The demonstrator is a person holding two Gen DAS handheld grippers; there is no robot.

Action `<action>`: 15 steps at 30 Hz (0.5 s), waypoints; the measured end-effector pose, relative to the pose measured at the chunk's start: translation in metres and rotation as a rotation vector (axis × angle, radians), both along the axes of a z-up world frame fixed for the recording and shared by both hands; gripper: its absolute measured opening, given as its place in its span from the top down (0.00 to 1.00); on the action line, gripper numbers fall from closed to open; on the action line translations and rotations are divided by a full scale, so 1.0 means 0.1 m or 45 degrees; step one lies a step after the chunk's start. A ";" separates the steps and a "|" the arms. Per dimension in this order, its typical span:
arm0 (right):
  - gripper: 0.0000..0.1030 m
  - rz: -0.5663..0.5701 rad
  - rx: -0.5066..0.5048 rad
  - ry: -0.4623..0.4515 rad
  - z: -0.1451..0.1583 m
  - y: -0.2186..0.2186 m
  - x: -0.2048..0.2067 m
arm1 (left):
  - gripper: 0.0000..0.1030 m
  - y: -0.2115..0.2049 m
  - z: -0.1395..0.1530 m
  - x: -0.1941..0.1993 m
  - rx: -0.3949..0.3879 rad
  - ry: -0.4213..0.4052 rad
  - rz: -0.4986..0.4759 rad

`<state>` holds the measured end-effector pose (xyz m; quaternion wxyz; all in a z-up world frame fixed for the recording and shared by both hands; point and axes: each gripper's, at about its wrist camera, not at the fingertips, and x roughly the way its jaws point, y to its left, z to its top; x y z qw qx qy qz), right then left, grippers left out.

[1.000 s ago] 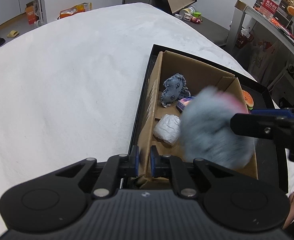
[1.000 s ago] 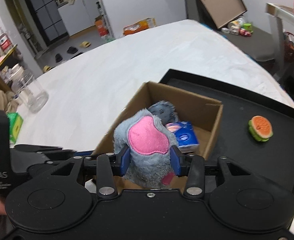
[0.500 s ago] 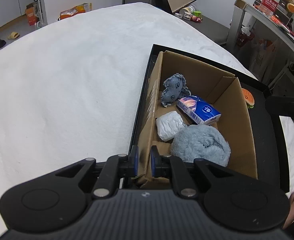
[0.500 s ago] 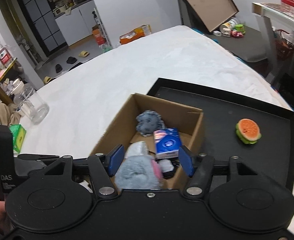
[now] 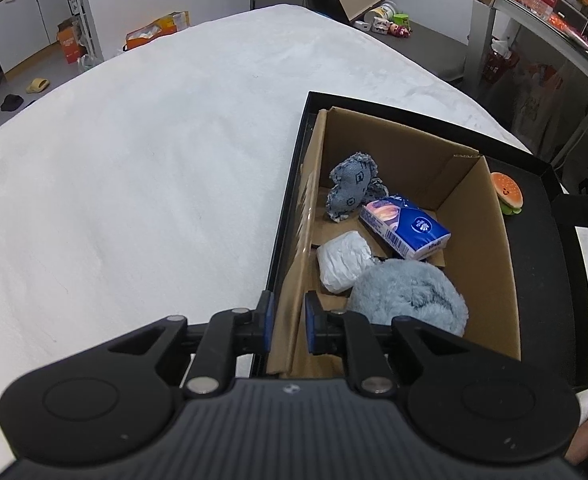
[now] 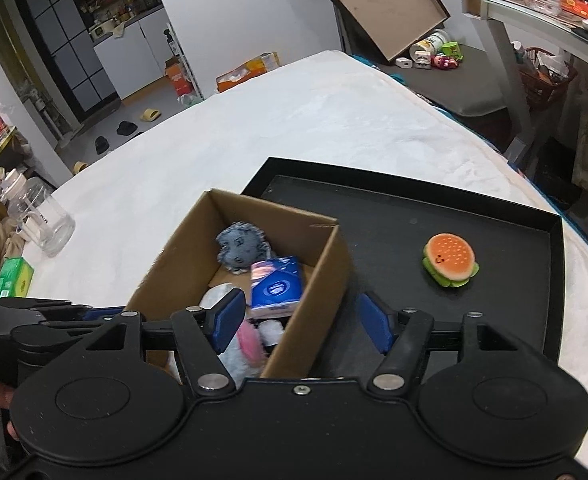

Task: Organize soft objects
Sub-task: 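Grasp the burger plush on the tray with the right tool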

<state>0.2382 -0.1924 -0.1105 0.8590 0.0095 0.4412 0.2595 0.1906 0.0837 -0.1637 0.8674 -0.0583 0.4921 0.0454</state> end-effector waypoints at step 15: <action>0.25 -0.048 0.035 0.016 -0.24 -0.42 0.52 | 0.50 -0.19 0.05 0.30 0.113 0.031 0.019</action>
